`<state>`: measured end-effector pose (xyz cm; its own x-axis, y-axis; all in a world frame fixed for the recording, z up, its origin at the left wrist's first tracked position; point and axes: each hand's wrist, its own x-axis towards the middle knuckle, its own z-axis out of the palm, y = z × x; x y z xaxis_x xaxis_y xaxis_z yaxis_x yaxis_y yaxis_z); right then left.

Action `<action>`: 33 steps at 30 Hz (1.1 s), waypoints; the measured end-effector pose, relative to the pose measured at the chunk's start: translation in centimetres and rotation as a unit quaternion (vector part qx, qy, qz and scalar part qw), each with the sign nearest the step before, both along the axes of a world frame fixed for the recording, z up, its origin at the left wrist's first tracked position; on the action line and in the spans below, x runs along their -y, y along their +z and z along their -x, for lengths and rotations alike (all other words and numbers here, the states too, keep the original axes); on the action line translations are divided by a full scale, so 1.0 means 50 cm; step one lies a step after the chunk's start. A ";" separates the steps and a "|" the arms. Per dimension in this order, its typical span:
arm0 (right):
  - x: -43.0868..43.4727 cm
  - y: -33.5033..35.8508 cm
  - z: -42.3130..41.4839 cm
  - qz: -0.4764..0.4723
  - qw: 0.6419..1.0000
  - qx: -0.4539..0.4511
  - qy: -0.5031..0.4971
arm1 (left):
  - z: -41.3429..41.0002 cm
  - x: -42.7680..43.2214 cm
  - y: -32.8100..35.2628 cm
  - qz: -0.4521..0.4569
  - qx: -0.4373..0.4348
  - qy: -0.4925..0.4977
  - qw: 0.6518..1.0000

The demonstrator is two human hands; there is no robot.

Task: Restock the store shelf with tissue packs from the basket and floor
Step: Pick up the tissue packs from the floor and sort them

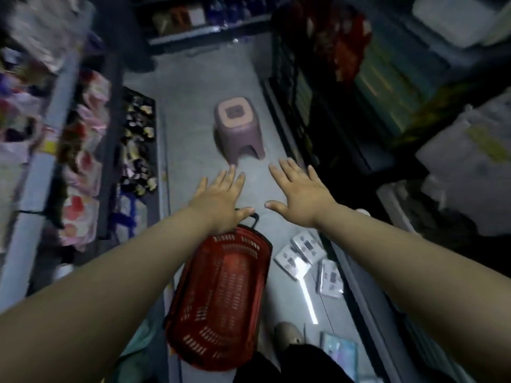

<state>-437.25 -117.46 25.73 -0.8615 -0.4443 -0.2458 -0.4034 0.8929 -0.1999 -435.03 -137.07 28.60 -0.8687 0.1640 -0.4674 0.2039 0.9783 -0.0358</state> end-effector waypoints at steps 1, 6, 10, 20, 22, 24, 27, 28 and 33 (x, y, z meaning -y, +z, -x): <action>-0.029 -0.037 -0.016 -0.004 1.000 0.016 -0.026 | 0.006 -0.024 -0.038 -0.007 0.015 -0.019 1.000; -0.148 -0.230 -0.130 -0.021 0.983 0.096 -0.155 | -0.004 -0.126 -0.244 -0.022 0.071 -0.131 0.989; -0.212 -0.378 -0.246 -0.023 0.958 0.150 -0.242 | -0.043 -0.204 -0.403 -0.025 0.126 -0.200 0.971; -0.320 -0.792 -0.593 0.000 0.872 0.272 -0.407 | -0.265 -0.403 -0.853 -0.011 0.242 -0.316 0.917; -0.339 -0.884 -0.660 0.003 0.856 0.290 -0.427 | -0.329 -0.422 -0.949 -0.010 0.277 -0.320 0.906; -0.355 -0.975 -0.722 0.011 0.842 0.305 -0.445 | -0.393 -0.436 -1.046 -0.004 0.309 -0.310 0.899; -0.378 -1.106 -0.799 0.025 0.815 0.330 -0.475 | -0.488 -0.456 -1.184 -0.019 0.352 -0.224 0.909; -0.385 -1.147 -0.820 0.033 0.806 0.338 -0.485 | -0.520 -0.464 -1.228 -0.034 0.366 -0.164 0.915; -0.407 -1.338 -0.861 0.105 0.738 0.348 -0.569 | -0.643 -0.509 -1.407 -0.068 0.407 0.203 0.888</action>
